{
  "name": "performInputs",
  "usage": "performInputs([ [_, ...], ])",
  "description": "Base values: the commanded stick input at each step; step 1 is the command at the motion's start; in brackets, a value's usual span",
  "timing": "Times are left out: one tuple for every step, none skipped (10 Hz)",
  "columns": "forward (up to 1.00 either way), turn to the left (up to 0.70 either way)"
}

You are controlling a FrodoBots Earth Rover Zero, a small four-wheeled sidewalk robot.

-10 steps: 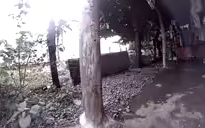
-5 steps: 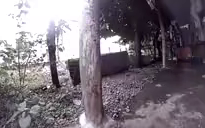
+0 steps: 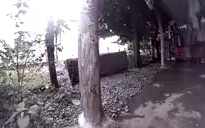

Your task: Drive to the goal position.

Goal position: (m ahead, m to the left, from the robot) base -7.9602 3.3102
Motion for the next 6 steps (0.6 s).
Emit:
performInputs([
  [0.00, 0.00],
  [0.00, 0.00],
  [0.00, 0.00],
  [0.00, 0.00],
  [0.00, 0.00],
  [0.00, 0.00],
])
